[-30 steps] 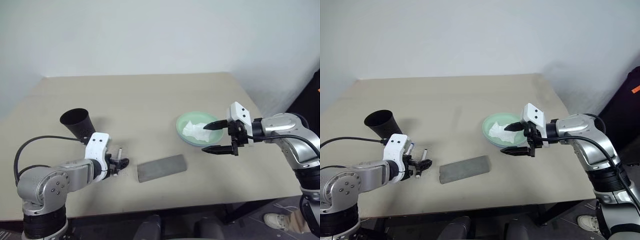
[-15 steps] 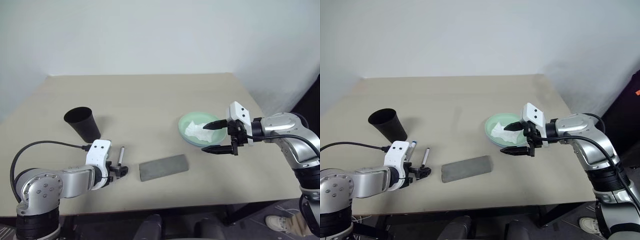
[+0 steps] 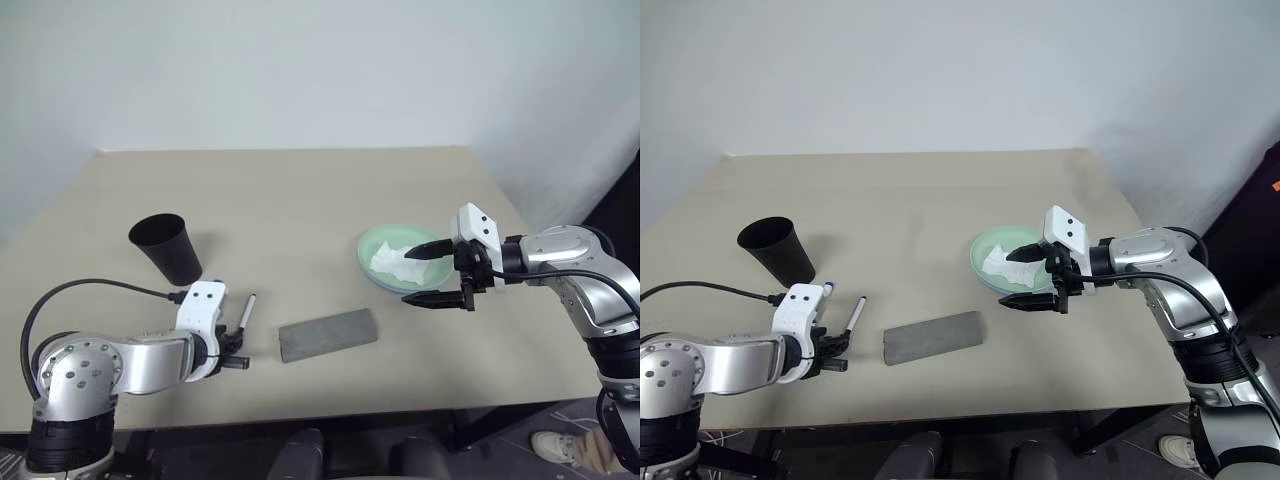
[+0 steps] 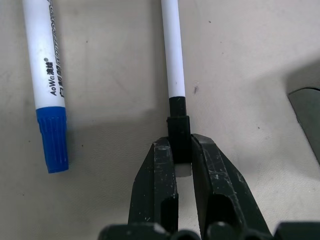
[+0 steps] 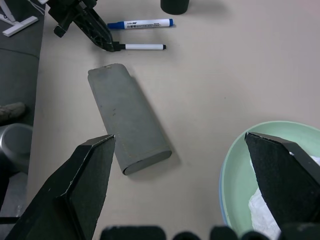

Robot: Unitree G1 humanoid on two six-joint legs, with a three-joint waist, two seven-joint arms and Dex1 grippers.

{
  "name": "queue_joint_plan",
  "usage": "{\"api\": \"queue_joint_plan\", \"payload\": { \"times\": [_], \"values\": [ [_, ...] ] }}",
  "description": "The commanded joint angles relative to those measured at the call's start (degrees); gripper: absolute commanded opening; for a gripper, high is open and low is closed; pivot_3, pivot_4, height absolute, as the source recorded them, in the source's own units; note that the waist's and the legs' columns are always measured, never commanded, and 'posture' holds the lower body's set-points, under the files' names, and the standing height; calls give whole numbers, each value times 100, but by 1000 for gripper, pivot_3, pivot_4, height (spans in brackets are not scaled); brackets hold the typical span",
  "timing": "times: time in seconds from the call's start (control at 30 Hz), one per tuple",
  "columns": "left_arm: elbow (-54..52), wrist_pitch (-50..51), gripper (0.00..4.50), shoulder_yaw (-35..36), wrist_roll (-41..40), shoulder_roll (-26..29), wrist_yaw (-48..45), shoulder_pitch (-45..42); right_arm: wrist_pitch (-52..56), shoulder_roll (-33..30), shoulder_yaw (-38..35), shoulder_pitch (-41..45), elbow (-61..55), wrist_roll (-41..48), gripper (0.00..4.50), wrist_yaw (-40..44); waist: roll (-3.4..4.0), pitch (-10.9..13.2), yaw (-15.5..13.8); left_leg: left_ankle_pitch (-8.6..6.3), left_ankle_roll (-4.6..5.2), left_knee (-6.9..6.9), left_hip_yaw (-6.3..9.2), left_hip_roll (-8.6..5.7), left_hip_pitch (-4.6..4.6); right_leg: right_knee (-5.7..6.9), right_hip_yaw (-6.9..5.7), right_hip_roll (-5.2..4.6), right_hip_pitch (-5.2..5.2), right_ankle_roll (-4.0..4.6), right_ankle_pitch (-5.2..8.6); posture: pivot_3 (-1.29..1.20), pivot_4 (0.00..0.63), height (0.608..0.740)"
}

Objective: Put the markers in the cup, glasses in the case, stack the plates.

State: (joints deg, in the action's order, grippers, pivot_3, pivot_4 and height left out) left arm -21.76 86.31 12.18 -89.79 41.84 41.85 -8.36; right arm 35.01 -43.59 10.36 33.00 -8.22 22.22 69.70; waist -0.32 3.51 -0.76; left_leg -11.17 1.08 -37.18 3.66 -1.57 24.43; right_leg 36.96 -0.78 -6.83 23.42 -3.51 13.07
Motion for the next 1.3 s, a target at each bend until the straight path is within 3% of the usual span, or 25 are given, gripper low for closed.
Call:
{"api": "queue_joint_plan", "payload": {
  "times": [0.03, 0.23, 0.4, 0.53, 0.7, 0.8, 0.87, 1.13, 1.3],
  "values": [
    [-83, -160, 23, -343, -135, 261, -188, -179, -62, 16, -86, 112, -148, 23, 4500, -41, 0, 0, -2, 0, 0, 1, -1, 0, 0, -1, 0, 0, 0, 0, 0, 0, 0, 704],
    [-616, -806, 23, -502, 895, 520, -1435, -470, -62, 46, -75, 111, -147, 25, 4500, -65, 0, 0, -2, 0, -1, 2, -6, 1, 3, -1, -1, 2, 4, 0, 0, 0, 0, 704],
    [-847, -2199, 23, -317, 2244, 851, -3678, -279, -54, 81, -61, 108, -156, 24, 4500, -96, 2, 0, 6, 1, -2, 15, -20, 3, 4, -5, 2, 0, 4, 10, -6, 0, 0, 704],
    [-331, -3965, 23, -8, 3801, 1250, -5346, 137, -32, 103, -60, 115, -159, 25, 4500, -116, 6, 2, 18, 0, -2, 27, -28, 10, 4, -9, 3, 2, 12, 11, -5, 0, 0, 704],
    [441, -4825, 23, 534, 4317, 1052, -5932, -415, -21, 149, -42, 151, -132, 11, 4500, -147, 6, 4, -18, 0, -2, 29, -24, 13, 4, -21, -7, 2, 14, 6, -3, 0, 0, 704],
    [841, -4508, 23, 796, 4039, 1231, -6344, -1075, -5, 180, -36, 159, -146, 13, 4500, -174, -2, 4, -21, 0, -1, 25, -18, 13, 6, -20, -13, 3, 12, 4, -3, 0, 0, 704],
    [1046, -4971, 23, 750, 4409, 1405, -6974, -1273, 5, 204, -37, 164, -152, 22, 4500, -192, -1, 3, 5, 0, -2, 23, -20, 13, 6, -20, -13, 3, 12, 3, -3, 0, 0, 704],
    [3484, -8134, 23, -781, 7199, 3039, -9960, -2156, -69, 361, -52, 355, 36, -27, 4500, -314, 8, 7, 56, 0, -3, 39, -39, 21, 6, -16, -5, 11, 16, 4, -3, 0, 0, 704],
    [5731, -10358, 23, -1838, 8880, 3185, -10983, -4021, -168, 418, -20, 448, 205, -84, 4500, -284, -4, 8, 2, -1, -2, 33, -45, 24, 7, -20, -8, 9, 22, 2, -3, 0, 0, 704]
  ]
}}
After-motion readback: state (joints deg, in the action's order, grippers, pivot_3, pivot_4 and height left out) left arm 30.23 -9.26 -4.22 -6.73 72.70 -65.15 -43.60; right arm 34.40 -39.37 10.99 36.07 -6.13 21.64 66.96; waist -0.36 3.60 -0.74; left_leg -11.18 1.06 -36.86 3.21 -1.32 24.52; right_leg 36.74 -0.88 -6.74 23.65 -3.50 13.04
